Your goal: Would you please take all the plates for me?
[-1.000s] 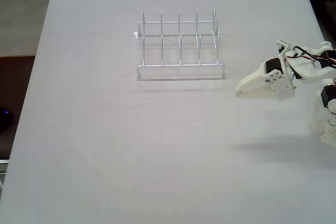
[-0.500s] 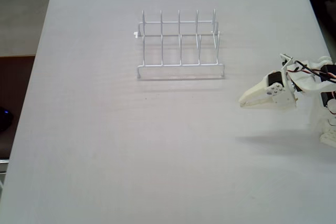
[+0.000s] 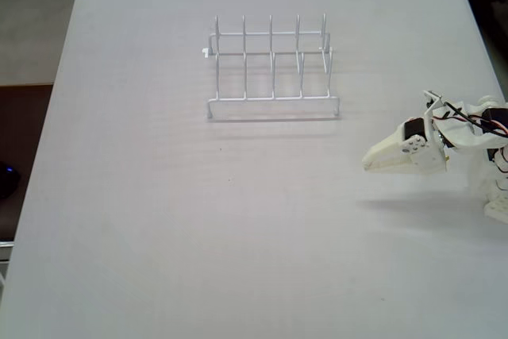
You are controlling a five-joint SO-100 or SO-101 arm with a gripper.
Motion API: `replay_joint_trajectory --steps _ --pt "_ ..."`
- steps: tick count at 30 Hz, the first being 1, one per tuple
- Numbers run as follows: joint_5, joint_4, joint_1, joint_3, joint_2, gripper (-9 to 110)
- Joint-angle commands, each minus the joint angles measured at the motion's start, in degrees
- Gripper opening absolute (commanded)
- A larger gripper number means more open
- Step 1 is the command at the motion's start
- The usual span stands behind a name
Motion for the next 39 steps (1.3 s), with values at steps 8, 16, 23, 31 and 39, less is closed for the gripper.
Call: replay_joint_trajectory --steps 8,16,23,31,39 --pt "-2.2 1.5 0.6 0.0 1.1 0" --pt "-2.1 6.5 0.5 0.1 1.1 0" --pt "-2.7 7.6 0.5 0.1 1.1 0" --pt "-2.5 7.8 0.5 0.1 1.1 0" --pt "-2.5 7.8 0.5 0.1 1.1 0"
